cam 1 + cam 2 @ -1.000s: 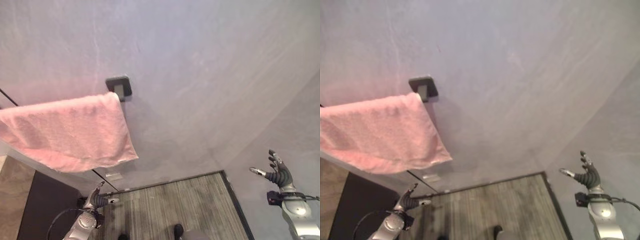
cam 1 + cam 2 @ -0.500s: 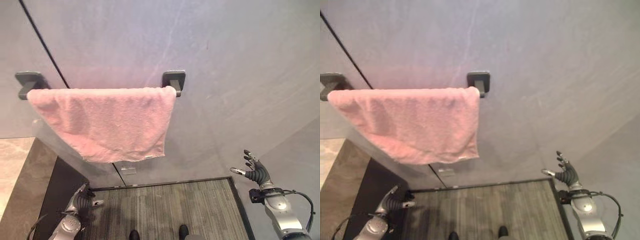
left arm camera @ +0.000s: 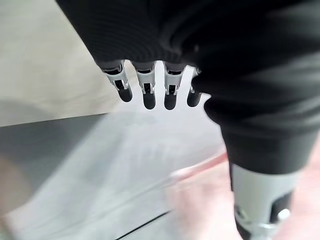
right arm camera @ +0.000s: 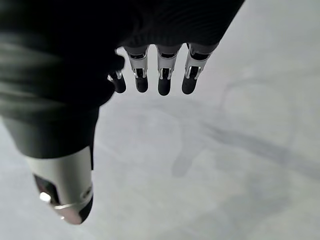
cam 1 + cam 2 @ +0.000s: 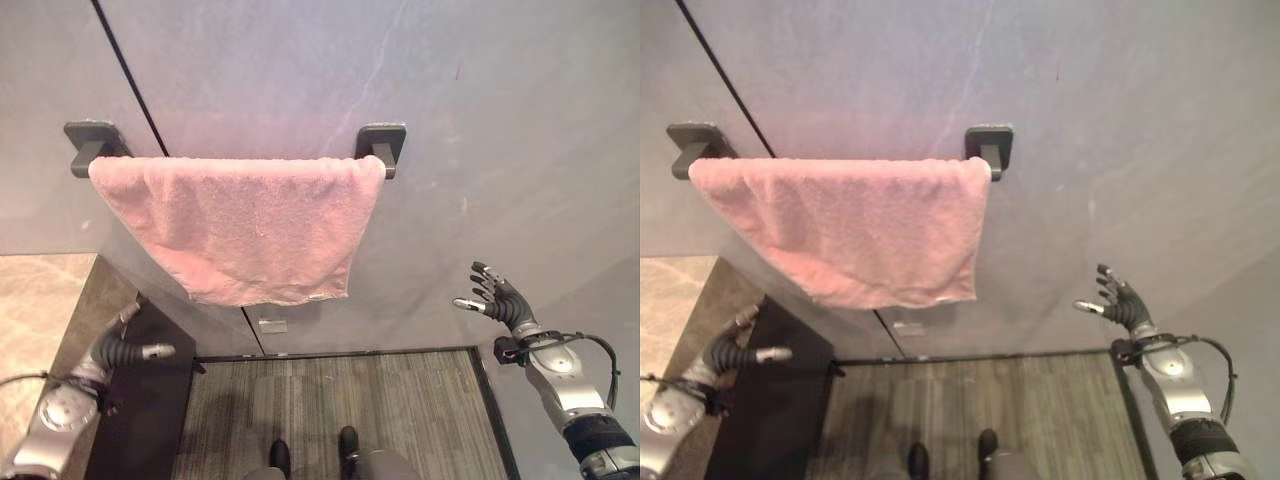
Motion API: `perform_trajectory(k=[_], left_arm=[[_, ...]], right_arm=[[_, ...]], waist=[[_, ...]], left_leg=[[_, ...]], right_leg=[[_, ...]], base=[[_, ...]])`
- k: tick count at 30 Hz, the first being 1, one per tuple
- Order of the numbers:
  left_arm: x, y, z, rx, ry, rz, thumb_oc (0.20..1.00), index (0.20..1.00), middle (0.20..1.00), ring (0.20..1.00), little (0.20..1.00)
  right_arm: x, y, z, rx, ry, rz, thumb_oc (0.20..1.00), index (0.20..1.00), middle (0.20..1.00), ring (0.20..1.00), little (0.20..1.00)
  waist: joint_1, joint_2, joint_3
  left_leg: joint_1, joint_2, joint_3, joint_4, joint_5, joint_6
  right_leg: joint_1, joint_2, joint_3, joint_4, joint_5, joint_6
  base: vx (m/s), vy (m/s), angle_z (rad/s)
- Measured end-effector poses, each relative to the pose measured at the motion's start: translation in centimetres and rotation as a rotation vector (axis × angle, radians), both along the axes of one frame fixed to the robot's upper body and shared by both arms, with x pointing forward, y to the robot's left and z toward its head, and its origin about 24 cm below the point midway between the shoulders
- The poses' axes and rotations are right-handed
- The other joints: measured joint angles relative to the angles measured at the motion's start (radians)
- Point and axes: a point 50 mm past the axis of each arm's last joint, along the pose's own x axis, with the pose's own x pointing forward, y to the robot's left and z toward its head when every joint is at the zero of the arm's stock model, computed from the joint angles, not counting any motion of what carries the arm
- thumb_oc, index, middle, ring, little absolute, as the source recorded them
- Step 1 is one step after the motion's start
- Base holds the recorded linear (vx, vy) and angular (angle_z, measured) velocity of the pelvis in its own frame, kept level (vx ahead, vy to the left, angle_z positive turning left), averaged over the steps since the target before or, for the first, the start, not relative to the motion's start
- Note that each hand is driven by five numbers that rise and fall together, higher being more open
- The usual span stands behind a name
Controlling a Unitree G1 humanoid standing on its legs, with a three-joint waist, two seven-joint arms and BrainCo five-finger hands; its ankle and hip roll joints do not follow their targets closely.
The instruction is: Put brush and paste in cup on sink, flatten towel.
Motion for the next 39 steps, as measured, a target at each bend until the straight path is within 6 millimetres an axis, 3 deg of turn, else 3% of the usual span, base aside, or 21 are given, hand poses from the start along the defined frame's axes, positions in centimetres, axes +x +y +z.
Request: perform_trajectory(k=[3, 5, 6, 7, 8, 9, 11, 13, 16, 18, 19, 22, 25, 31, 35, 39], left_arm=[[0.5, -0.4, 0.3, -0.01, -0.022, -0.011, 1.0, 1.0, 1.0, 1.0, 1.0], [1.1, -0.9, 0.2, -0.021, -0.027, -0.027, 1.0, 1.0, 1.0, 1.0, 1.0], [1.5, -1.4, 0.1, -0.04, -0.035, -0.036, 1.0, 1.0, 1.0, 1.0, 1.0], [2.4, -2.1, 0.0, -0.081, -0.045, -0.044, 1.0, 1.0, 1.0, 1.0, 1.0], [2.9, -2.6, 0.2, -0.105, -0.066, -0.058, 1.0, 1.0, 1.0, 1.0, 1.0], [3.3, -3.1, 0.5, -0.106, -0.083, -0.082, 1.0, 1.0, 1.0, 1.0, 1.0], [3.4, -3.4, 0.5, -0.105, -0.079, -0.095, 1.0, 1.0, 1.0, 1.0, 1.0], [3.6, -3.7, 0.4, -0.105, -0.077, -0.107, 1.0, 1.0, 1.0, 1.0, 1.0], [3.6, -3.9, 0.4, -0.119, -0.079, -0.111, 1.0, 1.0, 1.0, 1.0, 1.0], [3.7, -4.0, 0.5, -0.148, -0.089, -0.108, 1.0, 1.0, 1.0, 1.0, 1.0], [3.8, -4.3, 0.5, -0.153, -0.09, -0.121, 1.0, 1.0, 1.0, 1.0, 1.0], [4.2, -4.6, 0.9, -0.148, -0.094, -0.147, 1.0, 1.0, 1.0, 1.0, 1.0], [4.3, -4.3, 0.8, -0.188, -0.092, -0.126, 1.0, 1.0, 1.0, 1.0, 1.0], [4.6, -5.5, 0.3, -0.233, -0.061, -0.167, 1.0, 1.0, 1.0, 1.0, 1.0], [5.0, -6.7, 0.0, -0.238, -0.032, -0.212, 1.0, 1.0, 1.0, 1.0, 1.0], [6.6, -8.5, 0.9, -0.218, -0.038, -0.294, 1.0, 1.0, 1.0, 1.0, 1.0]], right_arm=[[0.4, -0.1, 0.7, 0.001, -0.024, -0.003, 1.0, 1.0, 1.0, 1.0, 1.0], [0.3, -0.6, 0.9, -0.017, -0.02, -0.009, 1.0, 1.0, 1.0, 1.0, 1.0], [0.2, -0.9, 1.1, -0.026, -0.023, -0.016, 1.0, 1.0, 1.0, 1.0, 1.0], [-0.1, -1.6, 1.2, -0.036, -0.023, -0.038, 1.0, 1.0, 1.0, 1.0, 1.0], [-0.5, -2.1, 1.4, -0.035, -0.03, -0.057, 1.0, 1.0, 1.0, 1.0, 1.0], [-0.8, -2.5, 1.4, -0.048, -0.034, -0.085, 1.0, 1.0, 1.0, 1.0, 1.0], [-0.8, -2.6, 1.5, -0.058, -0.041, -0.093, 1.0, 1.0, 1.0, 1.0, 1.0], [-0.7, -2.5, 1.4, -0.061, -0.046, -0.108, 1.0, 1.0, 1.0, 1.0, 1.0], [-0.3, -2.4, 1.9, -0.059, -0.065, -0.104, 1.0, 1.0, 1.0, 1.0, 1.0], [-0.2, -2.7, 2.2, -0.061, -0.073, -0.117, 1.0, 1.0, 1.0, 1.0, 1.0], [-0.3, -3.1, 2.2, -0.069, -0.07, -0.143, 1.0, 1.0, 1.0, 1.0, 1.0], [-0.2, -2.9, 1.3, -0.066, -0.034, -0.153, 1.0, 1.0, 1.0, 1.0, 1.0], [0.6, -2.1, 1.1, -0.072, -0.019, -0.126, 1.0, 1.0, 1.0, 1.0, 1.0], [2.0, -1.3, 0.7, -0.065, 0.018, -0.124, 1.0, 1.0, 1.0, 1.0, 1.0], [3.5, 1.2, 0.3, -0.015, 0.019, -0.069, 1.0, 1.0, 1.0, 1.0, 1.0], [3.5, 1.3, -0.2, 0.007, 0.035, -0.079, 1.0, 1.0, 1.0, 1.0, 1.0]], waist=[[0.0, 0.013, 0.002], [-0.002, 0.005, 0.009], [-0.004, 0.005, 0.012], [-0.011, -0.006, 0.019], [-0.02, -0.012, 0.022], [-0.033, -0.007, 0.023], [-0.031, 0.008, 0.022], [-0.039, 0.011, 0.021], [-0.036, 0.026, 0.02], [-0.05, 0.06, 0.022], [-0.064, 0.104, 0.007], [-0.06, 0.053, 0.012], [-0.052, 0.027, 0.007], [-0.036, 0.015, -0.001], [-0.036, 0.004, 0.001], [-0.037, -0.016, -0.001]], left_leg=[[-0.018, 0.007, -0.008, 0.029, 0.012, -0.025], [-0.077, -0.007, -0.009, 0.129, 0.011, -0.039], [-0.091, -0.012, -0.006, 0.149, 0.022, -0.056], [-0.098, -0.035, 0.001, 0.16, 0.055, -0.116], [-0.097, -0.015, 0.118, 0.163, 0.043, -0.11], [-0.1, 0.024, 0.13, 0.146, 0.045, -0.112], [-0.083, 0.086, 0.117, 0.095, 0.046, -0.116], [-0.082, 0.138, 0.069, 0.064, 0.064, -0.143], [-0.059, 0.168, 0.02, 0.037, 0.082, -0.16], [-0.035, 0.154, 0.025, 0.016, 0.105, -0.141], [-0.027, 0.152, 0.042, 0.003, 0.072, -0.129], [-0.018, 0.063, 0.063, 0.0, 0.059, -0.08], [-0.017, 0.014, 0.094, 0.001, 0.045, -0.05], [-0.025, 0.014, 0.1, 0.0, 0.043, -0.046], [-0.036, 0.023, 0.134, 0.001, 0.049, -0.042], [-0.054, 0.026, 0.091, 0.0, 0.065, -0.045]], right_leg=[[0.015, 0.007, -0.02, -0.04, 0.023, -0.024], [0.034, -0.01, -0.032, -0.072, 0.027, -0.023], [0.053, -0.029, -0.043, -0.091, 0.049, -0.038], [0.071, -0.061, -0.067, -0.108, 0.051, -0.048], [0.098, -0.075, -0.095, -0.14, 0.059, -0.055], [0.124, -0.073, -0.105, -0.17, 0.059, -0.054], [0.13, -0.069, -0.093, -0.176, 0.062, -0.05], [0.13, -0.07, -0.084, -0.176, 0.065, -0.037], [0.134, -0.075, -0.042, -0.176, 0.071, -0.006], [0.15, -0.069, -0.037, -0.176, 0.067, 0.024], [0.152, -0.062, -0.033, -0.177, 0.061, 0.051], [0.146, -0.15, -0.004, -0.177, 0.072, 0.096], [0.129, -0.201, 0.026, -0.184, 0.082, 0.123], [0.114, -0.193, 0.037, -0.175, 0.084, 0.132], [0.042, -0.178, 0.045, -0.1, 0.084, 0.131], [0.048, -0.17, 0.094, -0.107, 0.057, 0.145]], base=[[0.07, -0.033, 0.18], [0.01, 0.04, 0.26], [0.05, 0.113, 0.53], [0.07, 0.097, 0.63], [0.07, 0.097, 0.83], [0.06, 0.084, 0.45], [0.09, 0.141, 0.02], [0.11, 0.213, -0.17], [0.1, 0.216, -0.43], [0.1, 0.185, -0.24], [0.09, 0.169, 0.0], [0.04, 0.18, -0.09], [0.01, 0.14, -0.22], [0.01, 0.131, -0.05], [-0.02, 0.069, -0.25], [0.04, -0.037, 0.22]])
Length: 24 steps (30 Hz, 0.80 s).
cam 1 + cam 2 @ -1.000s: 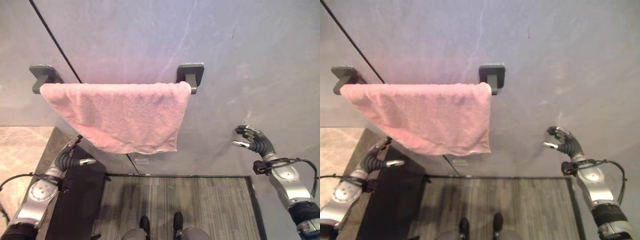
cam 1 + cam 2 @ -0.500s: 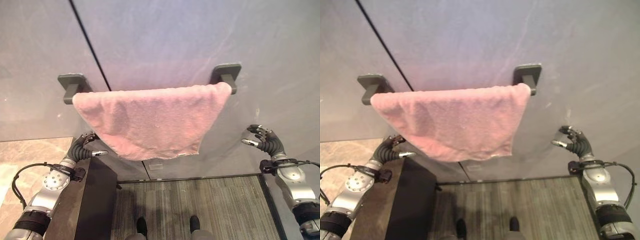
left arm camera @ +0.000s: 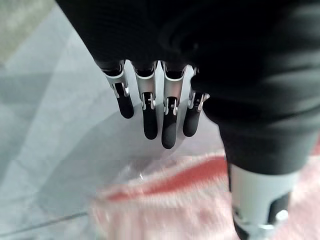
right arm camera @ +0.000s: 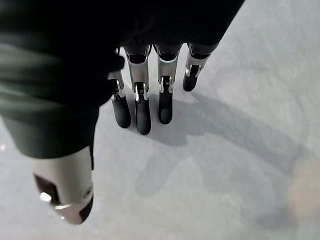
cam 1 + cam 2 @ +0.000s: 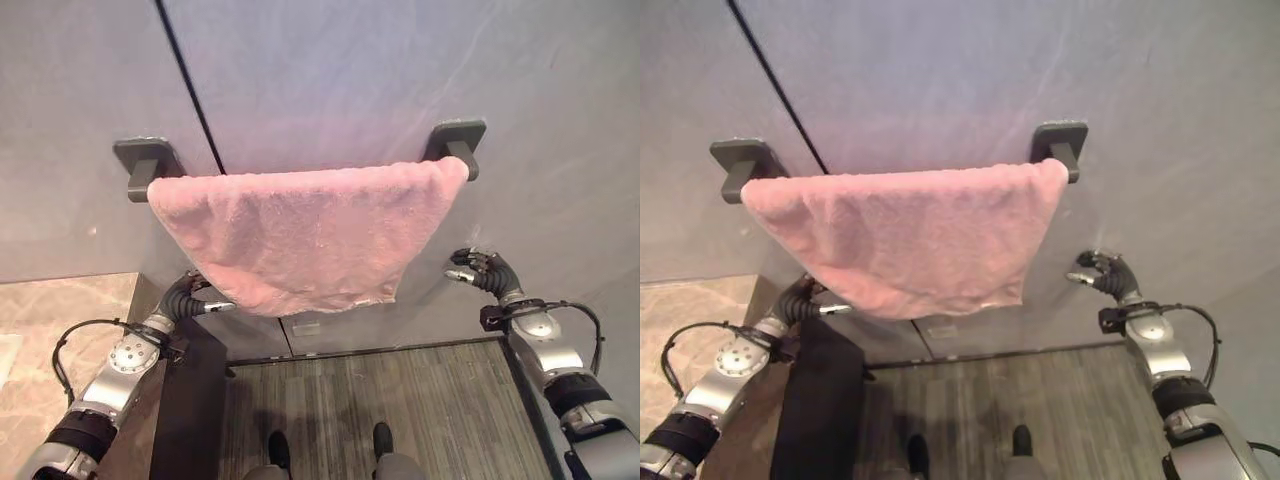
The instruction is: Put brush and paste in cup on sink, flatten towel.
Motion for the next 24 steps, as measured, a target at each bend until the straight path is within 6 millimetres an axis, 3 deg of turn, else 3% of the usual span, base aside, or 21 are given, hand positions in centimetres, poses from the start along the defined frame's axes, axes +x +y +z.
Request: perform_trajectory(k=[2, 9, 10, 12, 13, 14, 15, 17, 20, 24], left_arm=[[1.0, -1.6, 0.5, -0.027, -0.027, -0.043, 1.0, 1.0, 1.0, 1.0, 1.0], [1.4, -4.3, 0.5, -0.046, -0.027, -0.134, 1.0, 1.0, 1.0, 1.0, 1.0], [1.5, -4.6, 0.5, -0.056, -0.031, -0.142, 1.0, 1.0, 1.0, 1.0, 1.0], [1.8, -6.2, 0.6, -0.099, -0.05, -0.164, 1.0, 1.0, 1.0, 1.0, 1.0], [1.8, -6.6, 0.6, -0.103, -0.056, -0.173, 1.0, 1.0, 1.0, 1.0, 1.0], [1.7, -7.1, 0.6, -0.095, -0.059, -0.186, 0.62, 0.62, 0.62, 0.62, 0.62], [1.8, -7.5, 0.6, -0.088, -0.066, -0.191, 0.551, 0.551, 0.551, 0.551, 0.551], [1.8, -7.9, 0.5, -0.099, -0.069, -0.191, 0.2, 0.2, 0.2, 0.2, 0.2], [1.6, -8.7, -0.1, -0.145, -0.061, -0.167, 0.2, 0.2, 0.2, 0.2, 0.2], [1.4, -8.5, 1.3, -0.144, -0.122, -0.156, 0.2, 0.2, 0.2, 0.2, 0.2]], right_arm=[[0.2, 0.6, -0.1, 0.017, -0.003, 0.008, 1.0, 1.0, 1.0, 1.0, 1.0], [1.0, 2.9, -0.6, 0.051, 0.019, 0.069, 1.0, 1.0, 1.0, 1.0, 1.0], [1.0, 3.1, -0.6, 0.048, 0.022, 0.08, 0.689, 0.689, 0.689, 0.689, 0.689], [1.2, 4.3, -1.0, 0.071, 0.032, 0.106, 0.2, 0.2, 0.2, 0.2, 0.2], [1.3, 5.0, -1.1, 0.083, 0.037, 0.125, 0.2, 0.2, 0.2, 0.2, 0.2], [1.4, 5.8, -1.3, 0.097, 0.04, 0.143, 0.2, 0.2, 0.2, 0.2, 0.2], [1.5, 6.5, -1.4, 0.11, 0.044, 0.156, 0.2, 0.2, 0.2, 0.2, 0.2], [1.7, 8.1, -1.3, 0.123, 0.045, 0.217, 0.2, 0.2, 0.2, 0.2, 0.2], [1.8, 11.6, -0.3, 0.166, -0.002, 0.332, 0.2, 0.2, 0.2, 0.2, 0.2], [1.5, 13.6, 1.6, 0.194, -0.079, 0.418, 0.2, 0.2, 0.2, 0.2, 0.2]], waist=[[0.0, -0.001, -0.001], [-0.002, 0.024, -0.009], [-0.002, 0.028, -0.011], [-0.003, 0.037, -0.015], [-0.003, 0.038, -0.016], [-0.003, 0.038, -0.016], [-0.002, 0.038, -0.016], [0.0, 0.039, -0.017], [0.004, 0.043, -0.022], [0.004, 0.039, -0.024]], left_leg=[[-0.031, 0.015, -0.021, 0.0, 0.018, -0.009], [-0.033, 0.054, -0.022, -0.005, 0.024, -0.019], [-0.034, 0.056, -0.021, -0.005, 0.025, -0.021], [-0.035, 0.063, -0.021, -0.005, 0.025, -0.021], [-0.035, 0.065, -0.018, -0.005, 0.025, -0.021], [-0.035, 0.068, -0.016, -0.004, 0.025, -0.022], [-0.036, 0.07, -0.017, -0.004, 0.026, -0.023], [-0.04, 0.073, -0.018, -0.003, 0.027, -0.025], [-0.049, 0.071, -0.018, 0.0, 0.032, -0.031], [-0.048, 0.068, -0.017, 0.0, 0.032, -0.031]], right_leg=[[0.019, 0.022, -0.003, -0.08, 0.035, -0.016], [0.015, 0.062, -0.004, -0.079, 0.041, -0.038], [0.013, 0.064, -0.003, -0.079, 0.042, -0.039], [0.012, 0.07, -0.003, -0.079, 0.042, -0.041], [0.01, 0.072, -0.001, -0.079, 0.042, -0.042], [0.009, 0.075, -0.001, -0.076, 0.043, -0.043], [0.008, 0.078, -0.001, -0.073, 0.043, -0.044], [0.005, 0.081, -0.001, -0.071, 0.044, -0.047], [-0.003, 0.08, -0.001, -0.071, 0.047, -0.053], [-0.003, 0.076, 0.001, -0.071, 0.047, -0.052]], base=[[0.12, -0.088, 0.26], [0.05, -0.041, -0.02], [0.03, -0.038, -0.03], [0.04, -0.046, -0.04], [0.05, -0.041, -0.07], [0.03, -0.023, -0.06], [0.03, -0.016, -0.03], [0.04, -0.003, 0.02], [0.03, 0.007, 0.02], [0.04, 0.003, 0.0]])
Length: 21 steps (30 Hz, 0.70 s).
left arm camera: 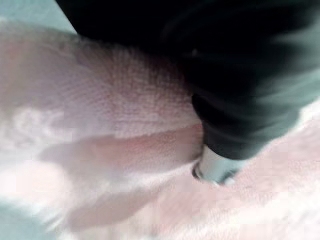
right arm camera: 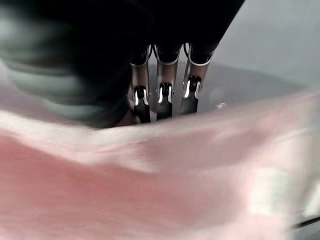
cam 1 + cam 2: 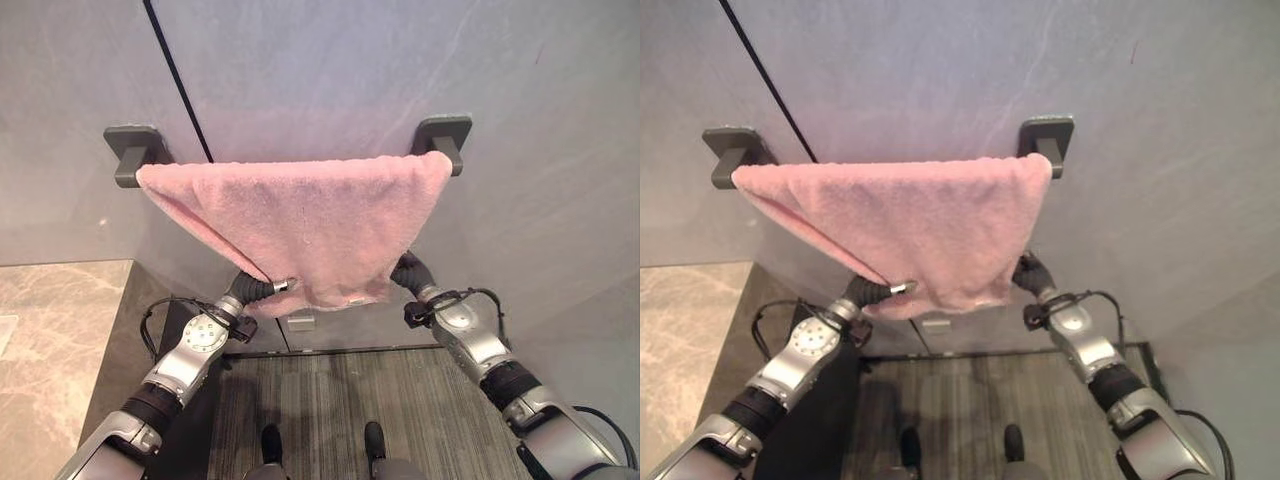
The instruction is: Put brush and paste in cup on sink, flatten towel.
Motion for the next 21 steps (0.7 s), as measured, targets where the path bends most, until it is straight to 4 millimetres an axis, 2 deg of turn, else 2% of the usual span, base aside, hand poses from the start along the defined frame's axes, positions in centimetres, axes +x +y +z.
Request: perform_trajectory(k=[2, 3, 4, 5, 7, 10, 14, 17, 18, 19, 21], left_arm=[[-1.5, 0.6, 1.7, -0.038, -0.075, -0.001, 0.2, 0.2, 0.2, 0.2, 0.2], [-2.1, 0.9, 2.2, -0.042, -0.098, 0.0, 0.2, 0.2, 0.2, 0.2, 0.2], [-3.3, 2.0, 3.2, -0.051, -0.141, 0.016, 0.2, 0.2, 0.2, 0.2, 0.2], [-3.7, 2.7, 3.2, -0.048, -0.14, 0.034, 0.2, 0.2, 0.2, 0.2, 0.2], [-4.2, 3.9, 3.0, -0.029, -0.13, 0.066, 0.2, 0.2, 0.2, 0.2, 0.2], [-4.7, 4.3, 3.7, -0.035, -0.161, 0.077, 0.2, 0.2, 0.2, 0.2, 0.2], [-6.0, 4.7, 6.4, -0.127, -0.269, 0.066, 0.2, 0.2, 0.2, 0.2, 0.2], [-6.3, 4.7, 6.0, -0.19, -0.259, 0.072, 0.2, 0.2, 0.2, 0.2, 0.2], [-6.2, 4.8, 5.7, -0.189, -0.246, 0.074, 0.2, 0.2, 0.2, 0.2, 0.2], [-5.5, 4.6, 4.5, -0.18, -0.194, 0.076, 0.2, 0.2, 0.2, 0.2, 0.2], [-4.8, 4.0, 2.5, -0.166, -0.102, 0.076, 0.2, 0.2, 0.2, 0.2, 0.2]], right_arm=[[-1.4, 0.6, 2.5, 0.029, -0.109, 0.073, 0.2, 0.2, 0.2, 0.2, 0.2], [-2.0, 0.4, 3.4, 0.034, -0.15, 0.095, 0.2, 0.2, 0.2, 0.2, 0.2], [-3.2, -0.2, 5.4, 0.049, -0.239, 0.125, 0.2, 0.2, 0.2, 0.2, 0.2], [-3.7, -0.7, 6.1, 0.048, -0.275, 0.135, 0.2, 0.2, 0.2, 0.2, 0.2], [-4.3, -1.2, 6.8, 0.07, -0.309, 0.149, 0.2, 0.2, 0.2, 0.2, 0.2], [-5.1, -1.6, 7.2, 0.07, -0.322, 0.171, 0.2, 0.2, 0.2, 0.2, 0.2], [-7.5, 0.3, 10.7, 0.176, -0.446, 0.343, 0.2, 0.2, 0.2, 0.2, 0.2], [-7.3, 0.6, 10.7, 0.239, -0.475, 0.337, 0.2, 0.2, 0.2, 0.2, 0.2], [-6.7, 0.4, 10.1, 0.227, -0.451, 0.315, 0.354, 0.354, 0.354, 0.354, 0.354], [-5.6, 0.1, 8.6, 0.171, -0.395, 0.262, 0.896, 0.896, 0.896, 0.896, 0.896], [-4.5, 0.2, 6.4, 0.099, -0.311, 0.2, 0.896, 0.896, 0.896, 0.896, 0.896]], waist=[[-0.002, -0.003, 0.0], [-0.002, -0.004, 0.0], [-0.001, -0.007, -0.002], [-0.002, -0.008, -0.004], [-0.002, -0.017, -0.018], [-0.002, -0.027, -0.019], [0.002, -0.039, -0.024], [-0.002, -0.049, -0.03], [-0.002, -0.051, -0.032], [-0.001, -0.053, -0.032], [0.0, -0.053, -0.032]], left_leg=[[0.001, -0.001, 0.002, 0.0, -0.001, 0.001], [0.005, -0.001, 0.002, 0.0, -0.005, 0.0], [0.014, -0.001, 0.004, 0.0, -0.008, 0.001], [0.025, -0.002, 0.004, 0.0, -0.012, 0.0], [0.035, -0.002, 0.006, 0.0, -0.019, 0.0], [0.032, -0.002, 0.006, -0.002, -0.024, 0.005], [0.012, -0.003, 0.023, -0.001, -0.023, 0.005], [0.014, -0.006, 0.028, 0.0, -0.021, 0.002], [0.012, -0.008, 0.028, 0.0, -0.021, 0.002], [0.009, -0.011, 0.029, 0.0, -0.021, 0.002], [0.005, -0.012, 0.028, 0.0, -0.021, 0.002]], right_leg=[[0.0, -0.001, 0.0, 0.0, -0.001, 0.001], [0.004, -0.001, 0.0, 0.0, -0.002, 0.002], [0.012, -0.002, 0.001, 0.0, -0.004, 0.005], [0.023, -0.002, 0.001, 0.0, -0.008, 0.006], [0.033, -0.003, 0.002, 0.0, -0.014, 0.007], [0.029, -0.004, 0.003, 0.0, -0.016, 0.01], [0.0, -0.004, 0.022, 0.0, -0.013, 0.013], [-0.002, -0.008, 0.027, 0.0, -0.013, 0.013], [-0.005, -0.009, 0.027, 0.0, -0.013, 0.013], [-0.007, -0.011, 0.027, 0.0, -0.013, 0.015], [-0.011, -0.013, 0.027, 0.0, -0.013, 0.016]], base=[[0.06, 0.004, 0.0], [0.08, 0.016, -0.02], [0.05, 0.015, -0.01], [0.05, 0.02, -0.02], [0.0, 0.0, 0.0], [0.0, 0.0, 0.0], [-0.03, 0.016, -0.12], [-0.04, 0.018, -0.06], [-0.05, 0.009, 0.02], [-0.06, 0.007, 0.01], [-0.02, 0.002, 0.01]])
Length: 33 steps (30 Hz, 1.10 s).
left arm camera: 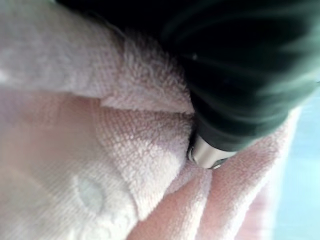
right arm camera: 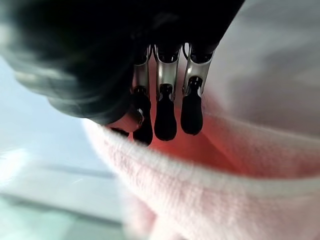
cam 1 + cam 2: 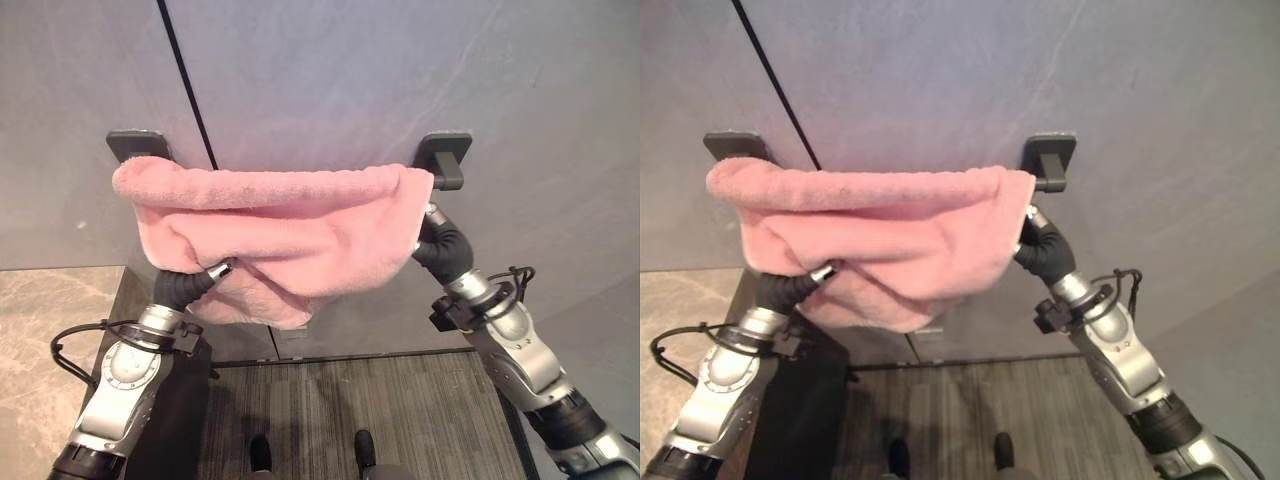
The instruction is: Put brush and paste in cup on sink, flatten towel.
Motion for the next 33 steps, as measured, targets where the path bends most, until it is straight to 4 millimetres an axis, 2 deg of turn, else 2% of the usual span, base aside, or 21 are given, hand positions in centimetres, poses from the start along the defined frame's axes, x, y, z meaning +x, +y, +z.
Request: perform_trajectory(k=[1, 6, 8, 9, 11, 13, 18, 19, 20, 21, 27, 30, 33], left_arm=[[0.1, -0.3, -0.9, 0.008, 0.041, -0.01, 0.2, 0.2, 0.2, 0.2, 0.2], [0.3, -2.7, -2.5, -0.002, 0.113, -0.077, 0.2, 0.2, 0.2, 0.2, 0.2], [0.5, -4.0, -3.2, 0.025, 0.159, -0.13, 0.2, 0.2, 0.2, 0.2, 0.2], [0.7, -4.5, -3.2, 0.039, 0.159, -0.152, 0.2, 0.2, 0.2, 0.2, 0.2], [0.8, -5.1, -3.2, 0.033, 0.162, -0.182, 0.2, 0.2, 0.2, 0.2, 0.2], [0.9, -5.3, -3.6, -0.02, 0.192, -0.19, 0.2, 0.2, 0.2, 0.2, 0.2], [1.0, -5.4, -3.6, -0.039, 0.205, -0.205, 0.2, 0.2, 0.2, 0.2, 0.2], [1.1, -5.7, -3.6, -0.054, 0.209, -0.214, 0.2, 0.2, 0.2, 0.2, 0.2], [1.1, -5.8, -3.6, -0.053, 0.208, -0.219, 0.2, 0.2, 0.2, 0.2, 0.2], [1.2, -5.9, -3.4, -0.052, 0.204, -0.225, 0.2, 0.2, 0.2, 0.2, 0.2], [1.5, -6.0, -2.9, -0.052, 0.187, -0.233, 0.2, 0.2, 0.2, 0.2, 0.2], [1.5, -5.9, -2.9, -0.056, 0.186, -0.232, 0.2, 0.2, 0.2, 0.2, 0.2], [1.2, -5.6, -2.1, -0.073, 0.155, -0.228, 0.2, 0.2, 0.2, 0.2, 0.2]], right_arm=[[0.2, 0.2, -0.9, -0.018, 0.032, -0.021, 1.0, 1.0, 1.0, 1.0, 1.0], [1.1, -0.1, -4.7, -0.113, 0.165, -0.124, 1.0, 1.0, 1.0, 1.0, 1.0], [1.9, -0.1, -8.2, -0.092, 0.337, -0.17, 1.0, 1.0, 1.0, 1.0, 1.0], [1.9, 0.0, -9.1, -0.114, 0.384, -0.164, 1.0, 1.0, 1.0, 1.0, 1.0], [1.8, 0.8, -9.5, -0.111, 0.425, -0.128, 1.0, 1.0, 1.0, 1.0, 1.0], [2.3, 2.2, -9.1, -0.05, 0.444, -0.068, 1.0, 1.0, 1.0, 1.0, 1.0], [3.2, 3.2, -8.3, -0.087, 0.428, -0.022, 1.0, 1.0, 1.0, 1.0, 1.0], [3.5, 3.9, -7.9, -0.116, 0.416, 0.01, 0.89, 0.89, 0.89, 0.89, 0.89], [3.6, 4.1, -7.7, -0.122, 0.408, 0.02, 0.645, 0.645, 0.645, 0.645, 0.645], [3.8, 4.2, -7.4, -0.127, 0.402, 0.023, 0.2, 0.2, 0.2, 0.2, 0.2], [3.8, 4.8, -6.6, -0.114, 0.378, 0.046, 0.2, 0.2, 0.2, 0.2, 0.2], [2.9, 5.1, -5.9, -0.03, 0.363, 0.074, 0.2, 0.2, 0.2, 0.2, 0.2], [1.5, 4.2, -5.0, 0.106, 0.335, 0.073, 0.2, 0.2, 0.2, 0.2, 0.2]], waist=[[-0.001, 0.0, 0.0], [0.004, 0.0, 0.008], [0.009, 0.001, 0.008], [0.014, 0.002, 0.009], [0.023, 0.005, 0.011], [0.025, 0.007, 0.012], [0.033, 0.014, 0.016], [0.034, 0.016, 0.018], [0.034, 0.017, 0.018], [0.037, 0.019, 0.02], [0.042, 0.028, 0.026], [0.041, 0.024, 0.029], [0.048, 0.012, 0.038]], left_leg=[[-0.007, 0.0, 0.0, 0.0, 0.0, 0.0], [-0.007, -0.002, -0.002, 0.0, 0.002, -0.002], [-0.005, -0.003, -0.003, 0.001, 0.002, -0.002], [-0.005, -0.004, -0.003, 0.001, 0.002, -0.002], [-0.005, -0.004, -0.003, 0.001, 0.002, -0.002], [-0.005, -0.003, -0.003, 0.0, 0.003, -0.002], [-0.007, -0.004, -0.004, 0.0, 0.003, -0.002], [-0.008, -0.004, -0.004, 0.0, 0.003, -0.002], [-0.008, -0.004, -0.004, 0.0, 0.003, -0.002], [-0.009, -0.003, -0.005, 0.001, 0.003, -0.003], [-0.016, -0.003, -0.017, 0.001, 0.004, -0.004], [-0.022, -0.004, -0.027, 0.001, 0.005, -0.005], [-0.02, -0.006, -0.028, 0.001, 0.005, -0.005]], right_leg=[[-0.008, 0.0, 0.0, 0.0, 0.001, 0.0], [-0.005, -0.001, -0.003, 0.0, 0.007, -0.002], [-0.003, -0.002, -0.005, 0.0, 0.007, -0.002], [-0.003, -0.002, -0.005, 0.0, 0.006, -0.001], [-0.003, -0.003, -0.004, 0.0, 0.005, 0.0], [-0.004, -0.002, -0.003, 0.0, 0.005, 0.0], [-0.005, -0.003, -0.004, 0.0, 0.004, 0.002], [-0.005, -0.003, -0.004, 0.0, 0.004, 0.001], [-0.005, -0.003, -0.005, 0.0, 0.004, 0.001], [-0.006, -0.003, -0.005, 0.0, 0.004, 0.001], [-0.006, -0.003, -0.019, 0.0, 0.003, 0.002], [-0.005, -0.003, -0.03, 0.0, 0.001, 0.002], [-0.001, -0.005, -0.034, 0.0, -0.002, 0.002]], base=[[0.0, 0.0, 0.0], [-0.01, -0.005, 0.02], [-0.02, -0.005, 0.01], [-0.04, -0.003, 0.01], [-0.05, -0.006, -0.01], [-0.02, -0.005, -0.01], [-0.01, -0.003, 0.0], [-0.03, -0.012, 0.01], [-0.04, -0.014, 0.0], [0.0, 0.0, 0.0], [-0.01, -0.003, 0.06], [0.0, -0.001, 0.11], [0.0, 0.007, 0.05]])
